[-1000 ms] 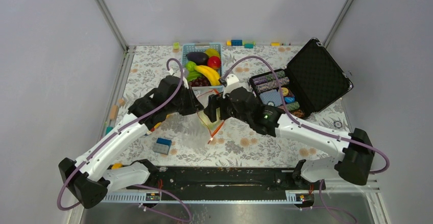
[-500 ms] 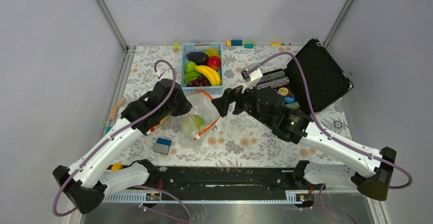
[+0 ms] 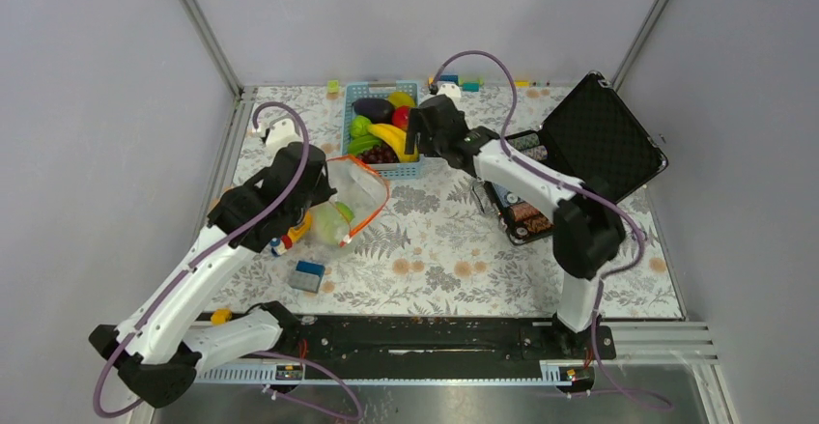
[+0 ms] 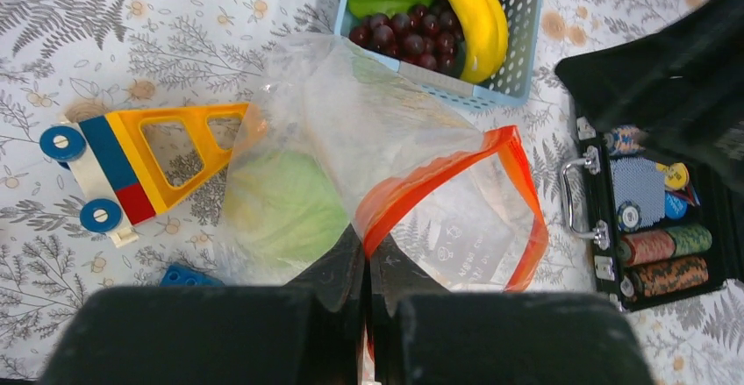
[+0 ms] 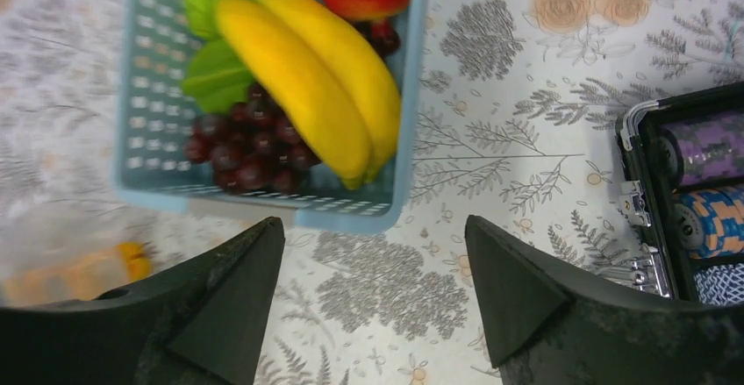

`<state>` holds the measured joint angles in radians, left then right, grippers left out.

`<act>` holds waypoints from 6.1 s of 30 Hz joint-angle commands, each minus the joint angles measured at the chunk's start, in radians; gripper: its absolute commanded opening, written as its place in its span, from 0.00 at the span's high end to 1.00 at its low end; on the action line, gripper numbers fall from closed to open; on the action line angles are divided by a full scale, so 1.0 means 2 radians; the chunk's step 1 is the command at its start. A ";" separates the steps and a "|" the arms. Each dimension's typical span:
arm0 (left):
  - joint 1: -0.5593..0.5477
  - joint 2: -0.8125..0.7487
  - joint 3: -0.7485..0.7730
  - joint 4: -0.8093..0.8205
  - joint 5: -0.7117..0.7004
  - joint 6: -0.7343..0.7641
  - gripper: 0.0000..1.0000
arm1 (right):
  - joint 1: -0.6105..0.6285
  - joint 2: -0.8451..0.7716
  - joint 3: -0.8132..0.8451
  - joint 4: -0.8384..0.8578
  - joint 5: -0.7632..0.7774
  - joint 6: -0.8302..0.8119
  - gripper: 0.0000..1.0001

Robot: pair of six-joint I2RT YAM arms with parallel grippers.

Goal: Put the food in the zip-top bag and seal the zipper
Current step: Move the bin to the center of the board, then pick up the fake fruit from the bin, then place the fake fruit in the zipper food storage bag.

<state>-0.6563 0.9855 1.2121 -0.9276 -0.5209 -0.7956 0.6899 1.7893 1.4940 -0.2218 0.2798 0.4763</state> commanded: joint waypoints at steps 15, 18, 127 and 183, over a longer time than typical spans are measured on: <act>0.054 0.031 0.017 0.050 -0.005 0.016 1.00 | -0.020 0.181 0.118 -0.077 0.027 0.022 0.72; 0.058 0.029 0.021 0.050 0.000 0.015 1.00 | -0.020 0.159 0.078 -0.076 0.030 0.029 0.90; 0.061 0.020 -0.016 0.056 0.148 -0.014 1.00 | 0.196 -0.184 -0.255 0.537 -0.046 -0.229 0.87; 0.062 -0.012 -0.053 0.092 0.115 -0.004 1.00 | 0.213 -0.269 -0.189 0.030 0.058 -0.083 0.00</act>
<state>-0.5388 0.9829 1.1034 -0.8013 -0.2157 -0.8200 1.1439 1.3281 1.0866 0.0830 0.3759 0.1925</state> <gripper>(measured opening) 0.008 0.993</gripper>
